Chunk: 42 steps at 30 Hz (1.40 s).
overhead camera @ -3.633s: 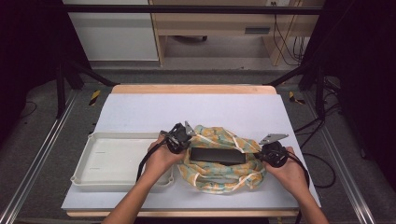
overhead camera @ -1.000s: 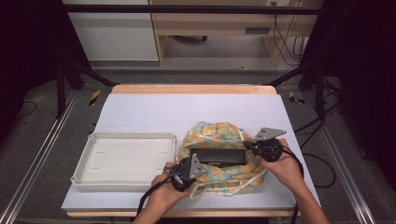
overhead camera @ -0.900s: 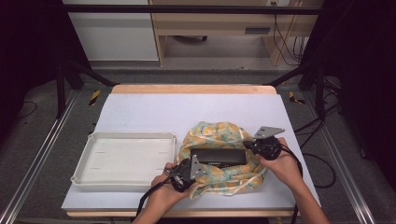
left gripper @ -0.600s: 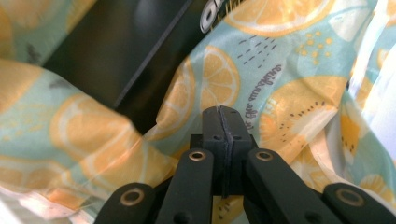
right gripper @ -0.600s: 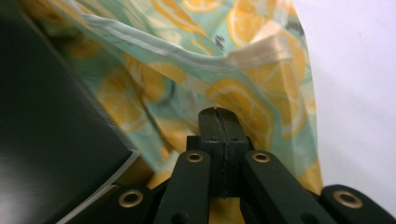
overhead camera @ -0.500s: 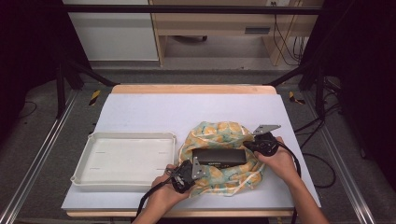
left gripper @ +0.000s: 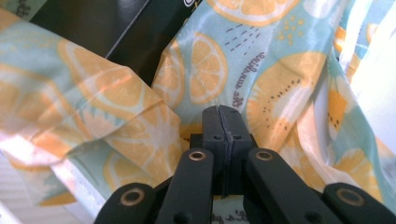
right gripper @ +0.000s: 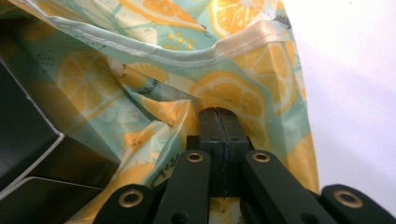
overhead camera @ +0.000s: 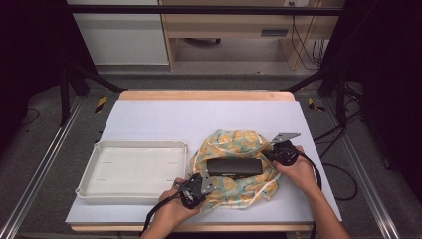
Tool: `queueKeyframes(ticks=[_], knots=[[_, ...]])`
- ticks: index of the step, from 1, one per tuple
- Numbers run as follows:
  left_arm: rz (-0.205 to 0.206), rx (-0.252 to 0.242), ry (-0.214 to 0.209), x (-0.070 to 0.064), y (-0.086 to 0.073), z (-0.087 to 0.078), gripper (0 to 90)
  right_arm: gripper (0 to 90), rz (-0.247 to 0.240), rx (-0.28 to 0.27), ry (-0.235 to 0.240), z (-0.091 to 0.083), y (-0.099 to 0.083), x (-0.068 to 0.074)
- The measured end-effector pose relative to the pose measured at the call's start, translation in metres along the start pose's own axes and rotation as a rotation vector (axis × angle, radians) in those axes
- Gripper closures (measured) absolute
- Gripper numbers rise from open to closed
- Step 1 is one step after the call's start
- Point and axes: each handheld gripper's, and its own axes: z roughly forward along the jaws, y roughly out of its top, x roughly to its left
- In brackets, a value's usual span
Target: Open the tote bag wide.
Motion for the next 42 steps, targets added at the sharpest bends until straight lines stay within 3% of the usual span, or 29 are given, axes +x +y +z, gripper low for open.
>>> queueKeyframes(ticks=[3,14,21,26,31,35,38,42], knots=[[0.0,-0.006,0.0,0.0,-0.001,0.0,90.0,90.0,-0.032,-0.024,-0.012,0.0,-0.004,0.001],[0.005,-0.007,0.006,-0.001,-0.001,-0.002,90.0,90.0,-0.029,-0.047,-0.034,-0.005,-0.004,0.006],[-0.012,-0.078,0.011,0.004,0.005,-0.026,90.0,90.0,-0.066,-0.155,-0.107,-0.047,0.006,0.022],[-0.033,-0.135,0.015,0.01,0.014,-0.042,90.0,90.0,-0.054,-0.23,-0.093,-0.074,0.006,0.034],[-0.037,-0.15,0.056,0.027,0.028,-0.048,90.0,90.0,-0.089,-0.223,-0.071,-0.09,-0.002,0.054],[-0.022,-0.144,0.09,0.044,0.045,-0.047,90.0,90.0,-0.075,-0.213,-0.058,-0.09,-0.014,0.065],[-0.015,-0.13,0.103,0.055,0.056,-0.038,90.0,90.0,-0.055,-0.198,-0.04,-0.087,-0.021,0.068],[-0.01,-0.085,0.11,0.064,0.061,-0.024,90.0,90.0,-0.075,-0.18,-0.03,-0.084,-0.024,0.072]])
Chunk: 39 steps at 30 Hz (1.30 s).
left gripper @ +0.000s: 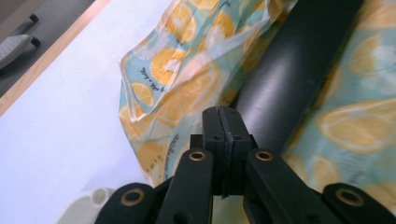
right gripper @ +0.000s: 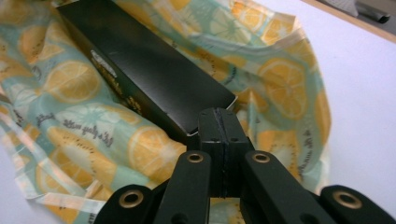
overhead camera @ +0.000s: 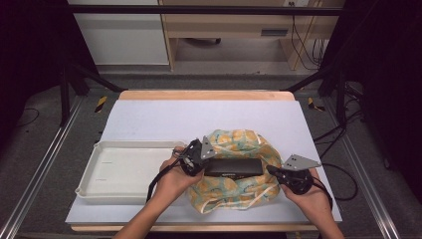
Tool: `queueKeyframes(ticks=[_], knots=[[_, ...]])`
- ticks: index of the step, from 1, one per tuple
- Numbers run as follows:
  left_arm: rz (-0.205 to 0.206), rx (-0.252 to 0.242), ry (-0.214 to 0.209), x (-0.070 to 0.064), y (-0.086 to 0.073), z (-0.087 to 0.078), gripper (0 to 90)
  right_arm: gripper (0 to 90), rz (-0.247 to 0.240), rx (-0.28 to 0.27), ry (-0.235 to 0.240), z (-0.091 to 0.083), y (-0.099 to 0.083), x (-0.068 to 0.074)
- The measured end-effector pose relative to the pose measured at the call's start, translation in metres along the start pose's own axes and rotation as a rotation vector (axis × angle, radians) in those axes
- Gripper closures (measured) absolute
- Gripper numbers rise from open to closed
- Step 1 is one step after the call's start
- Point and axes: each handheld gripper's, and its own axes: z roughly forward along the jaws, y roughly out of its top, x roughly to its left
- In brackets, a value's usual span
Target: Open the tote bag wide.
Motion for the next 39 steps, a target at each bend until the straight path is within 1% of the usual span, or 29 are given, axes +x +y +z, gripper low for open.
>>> queueKeyframes(ticks=[2,6,8,9,12,13,14,16,19,21,24,27,29,33,34,36,39], knots=[[-0.009,0.012,0.002,0.003,-0.001,0.008,90.0,90.0,-0.007,0.004,0.011,0.0,-0.001,0.002],[-0.031,0.028,0.02,0.012,-0.003,0.019,90.0,90.0,-0.019,0.017,0.034,0.002,-0.002,0.006],[-0.039,0.043,0.026,0.015,-0.004,0.022,90.0,90.0,-0.028,0.023,0.048,0.003,-0.002,0.008],[-0.046,0.039,0.031,0.016,-0.006,0.023,90.0,90.0,-0.031,0.027,0.055,0.003,-0.002,0.01],[-0.052,0.064,0.038,0.019,-0.009,0.026,90.0,90.0,-0.035,0.037,0.077,0.005,-0.002,0.012],[-0.054,0.065,0.037,0.02,-0.01,0.027,90.0,90.0,-0.044,0.038,0.083,0.007,-0.002,0.013],[-0.054,0.074,0.039,0.02,-0.011,0.028,90.0,90.0,-0.046,0.033,0.093,0.008,-0.002,0.014],[-0.061,0.072,0.037,0.021,-0.013,0.03,90.0,90.0,-0.057,0.019,0.111,0.01,0.0,0.017],[-0.056,0.085,0.037,0.02,-0.014,0.032,90.0,90.0,-0.078,0.028,0.119,0.016,0.003,0.021],[-0.054,0.092,0.038,0.02,-0.016,0.033,90.0,90.0,-0.094,0.059,0.128,0.025,0.003,0.024],[-0.061,0.101,0.033,0.021,-0.017,0.034,90.0,90.0,-0.101,0.108,0.137,0.032,-0.001,0.024],[-0.062,0.119,0.032,0.023,-0.021,0.035,90.0,90.0,-0.096,0.173,0.146,0.037,-0.006,0.025],[-0.07,0.128,0.033,0.024,-0.023,0.036,90.0,90.0,-0.095,0.196,0.154,0.039,-0.009,0.025],[-0.069,0.157,0.025,0.025,-0.025,0.039,90.0,90.0,-0.09,0.214,0.162,0.04,-0.011,0.025],[-0.06,0.174,0.023,0.024,-0.026,0.041,90.0,90.0,-0.092,0.218,0.163,0.041,-0.011,0.026],[-0.059,0.18,0.033,0.025,-0.026,0.043,90.0,90.0,-0.096,0.229,0.166,0.041,-0.012,0.027],[-0.065,0.189,0.029,0.026,-0.027,0.045,90.0,90.0,-0.1,0.234,0.174,0.042,-0.013,0.027]])
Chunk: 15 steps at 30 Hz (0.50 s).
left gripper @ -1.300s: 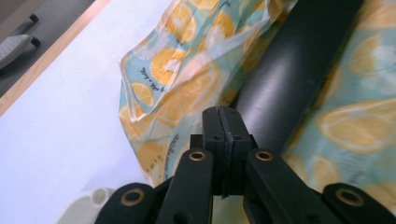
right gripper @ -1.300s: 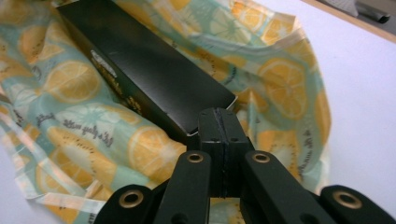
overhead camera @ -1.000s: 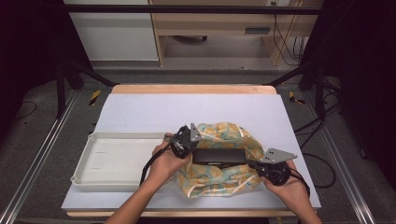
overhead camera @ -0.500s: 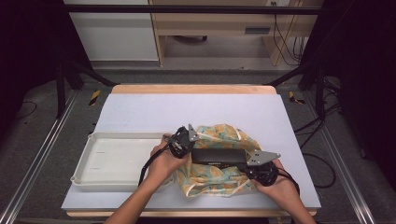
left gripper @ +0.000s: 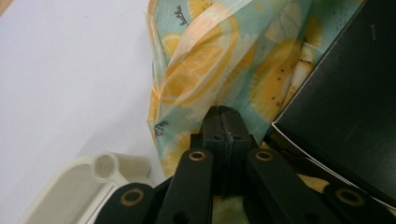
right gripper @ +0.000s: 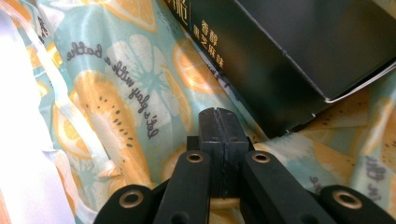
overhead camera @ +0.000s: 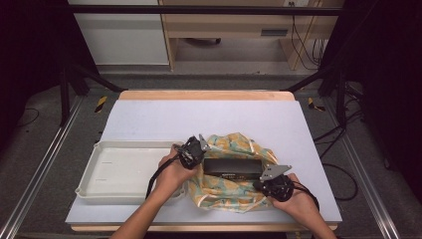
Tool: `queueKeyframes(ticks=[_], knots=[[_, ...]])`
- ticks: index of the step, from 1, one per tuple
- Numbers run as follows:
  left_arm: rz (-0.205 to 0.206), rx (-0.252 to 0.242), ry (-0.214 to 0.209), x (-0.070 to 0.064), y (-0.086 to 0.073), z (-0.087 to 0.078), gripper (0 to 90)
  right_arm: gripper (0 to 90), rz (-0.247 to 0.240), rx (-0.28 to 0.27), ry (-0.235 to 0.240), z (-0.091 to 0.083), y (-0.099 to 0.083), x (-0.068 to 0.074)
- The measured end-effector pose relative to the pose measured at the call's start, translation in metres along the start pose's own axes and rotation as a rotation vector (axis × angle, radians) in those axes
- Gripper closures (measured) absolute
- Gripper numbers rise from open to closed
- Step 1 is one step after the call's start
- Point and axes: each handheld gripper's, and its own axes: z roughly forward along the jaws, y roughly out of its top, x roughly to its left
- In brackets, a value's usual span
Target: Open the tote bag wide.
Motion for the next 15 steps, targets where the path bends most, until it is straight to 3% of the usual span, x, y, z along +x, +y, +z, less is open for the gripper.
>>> queueKeyframes(ticks=[15], knots=[[-0.027,0.066,-0.001,0.008,-0.005,0.013,90.0,90.0,0.0,0.002,0.006,-0.001,-0.002,-0.001]])
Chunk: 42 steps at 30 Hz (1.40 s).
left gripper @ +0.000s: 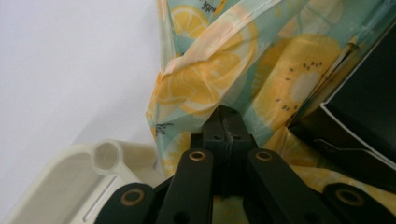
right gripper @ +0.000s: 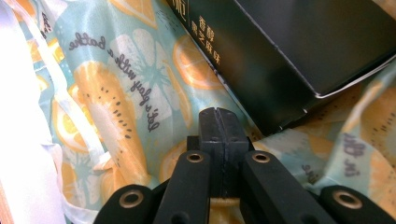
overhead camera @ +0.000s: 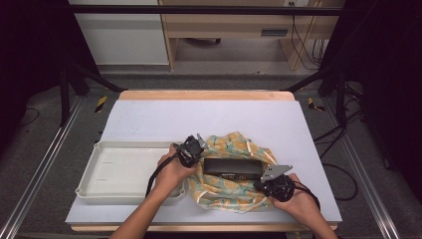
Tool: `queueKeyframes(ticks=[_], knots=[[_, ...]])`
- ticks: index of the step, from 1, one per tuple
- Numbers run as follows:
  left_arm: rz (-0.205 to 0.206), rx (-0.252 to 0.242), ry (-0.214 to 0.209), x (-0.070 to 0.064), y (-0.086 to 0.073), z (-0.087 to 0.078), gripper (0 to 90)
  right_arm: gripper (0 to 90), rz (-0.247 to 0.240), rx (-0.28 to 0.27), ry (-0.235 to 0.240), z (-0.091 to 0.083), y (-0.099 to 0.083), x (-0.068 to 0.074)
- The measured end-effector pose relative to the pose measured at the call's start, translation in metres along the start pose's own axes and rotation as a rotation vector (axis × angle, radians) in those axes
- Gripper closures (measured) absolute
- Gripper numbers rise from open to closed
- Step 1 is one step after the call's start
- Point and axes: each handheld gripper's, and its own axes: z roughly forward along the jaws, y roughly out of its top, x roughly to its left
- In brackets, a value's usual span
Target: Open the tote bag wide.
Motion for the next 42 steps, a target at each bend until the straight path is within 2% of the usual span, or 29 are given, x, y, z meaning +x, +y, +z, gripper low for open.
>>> queueKeyframes(ticks=[3,6,9,13,14,16,18,22,26,29,33,39,42], knots=[[0.002,-0.008,0.007,-0.002,-0.001,0.0,90.0,90.0,-0.007,0.0,-0.004,0.0,0.0,-0.001],[-0.014,-0.069,0.01,-0.003,-0.001,-0.01,90.0,90.0,-0.006,-0.015,-0.011,-0.003,0.0,-0.001],[-0.023,-0.135,0.008,-0.005,0.0,-0.027,89.9,90.0,-0.009,-0.075,-0.012,-0.014,0.002,-0.001],[-0.01,-0.222,-0.007,-0.012,0.004,-0.052,89.6,90.0,-0.02,-0.144,-0.036,-0.029,0.008,-0.001],[-0.01,-0.222,-0.007,-0.012,0.004,-0.052,89.5,90.0,-0.022,-0.16,-0.046,-0.032,0.009,-0.001],[0.007,-0.268,-0.026,-0.021,0.005,-0.07,89.5,90.0,-0.019,-0.19,-0.061,-0.04,0.013,-0.002],[0.028,-0.28,-0.032,-0.027,0.004,-0.077,89.4,90.0,-0.022,-0.225,-0.085,-0.048,0.017,-0.006],[0.055,-0.283,-0.056,-0.043,-0.003,-0.08,89.3,90.0,0.007,-0.258,-0.134,-0.055,0.027,-0.021],[0.075,-0.273,-0.067,-0.057,-0.011,-0.074,89.2,90.0,0.023,-0.255,-0.138,-0.047,0.035,-0.033],[0.075,-0.259,-0.083,-0.063,-0.017,-0.068,89.2,90.0,0.025,-0.229,-0.141,-0.035,0.041,-0.04],[0.081,-0.229,-0.102,-0.068,-0.023,-0.056,89.3,90.0,0.057,-0.197,-0.16,-0.022,0.042,-0.051],[0.102,-0.183,-0.115,-0.078,-0.029,-0.043,89.3,90.0,0.105,-0.115,-0.153,-0.002,0.036,-0.072],[0.095,-0.174,-0.119,-0.079,-0.031,-0.039,89.5,90.0,0.118,-0.078,-0.154,0.008,0.032,-0.082]])
